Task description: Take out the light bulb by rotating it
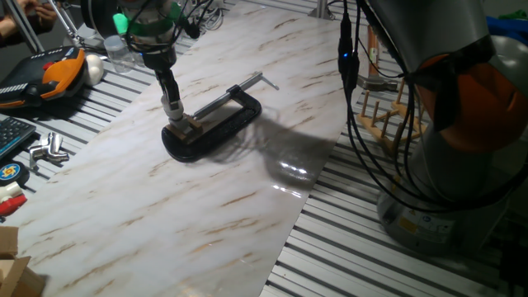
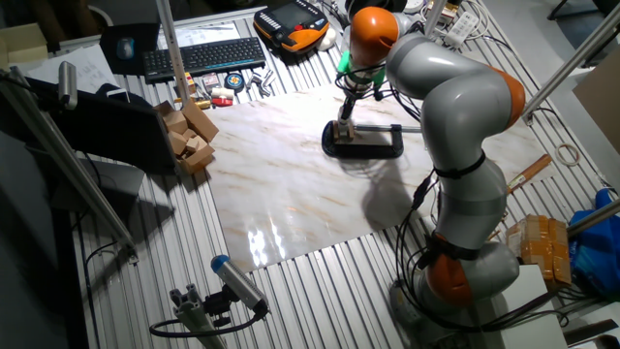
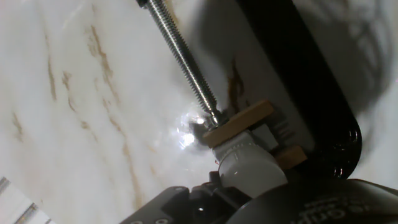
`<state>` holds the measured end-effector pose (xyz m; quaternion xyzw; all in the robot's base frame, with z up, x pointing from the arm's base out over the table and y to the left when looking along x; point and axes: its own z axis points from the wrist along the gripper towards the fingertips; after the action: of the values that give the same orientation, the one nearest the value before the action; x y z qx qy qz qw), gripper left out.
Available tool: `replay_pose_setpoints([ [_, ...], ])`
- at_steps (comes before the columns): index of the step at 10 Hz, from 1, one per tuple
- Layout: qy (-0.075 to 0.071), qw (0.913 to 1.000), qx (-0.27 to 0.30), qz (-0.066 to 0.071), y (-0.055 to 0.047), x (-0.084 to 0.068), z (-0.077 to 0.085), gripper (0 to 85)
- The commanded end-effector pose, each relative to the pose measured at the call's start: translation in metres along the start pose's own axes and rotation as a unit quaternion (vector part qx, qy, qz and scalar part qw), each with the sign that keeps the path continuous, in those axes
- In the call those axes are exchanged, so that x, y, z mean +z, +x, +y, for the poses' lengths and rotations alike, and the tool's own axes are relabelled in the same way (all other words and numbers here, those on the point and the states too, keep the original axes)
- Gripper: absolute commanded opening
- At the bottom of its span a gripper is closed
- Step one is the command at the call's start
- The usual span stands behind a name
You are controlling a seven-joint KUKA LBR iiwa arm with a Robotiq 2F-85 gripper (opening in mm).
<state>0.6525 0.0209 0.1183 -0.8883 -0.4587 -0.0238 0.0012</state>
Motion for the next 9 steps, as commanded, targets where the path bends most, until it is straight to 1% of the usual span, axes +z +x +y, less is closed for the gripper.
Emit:
replay_pose_setpoints([
  [1, 0.0, 1.0, -0.009, 0.001, 0.0, 0.0, 0.0, 0.0],
  [2, 0.001, 0.9998, -0.019, 0.002, 0.0, 0.0, -0.0001, 0.0],
  [4, 0.004, 0.9988, -0.048, 0.008, 0.0, 0.0001, -0.0001, 0.0],
  [6, 0.002, 0.9976, -0.067, 0.014, 0.0001, 0.0001, -0.0002, 0.0],
  [9, -0.001, 0.9943, -0.105, 0.015, 0.0002, -0.0002, -0.0003, 0.0],
])
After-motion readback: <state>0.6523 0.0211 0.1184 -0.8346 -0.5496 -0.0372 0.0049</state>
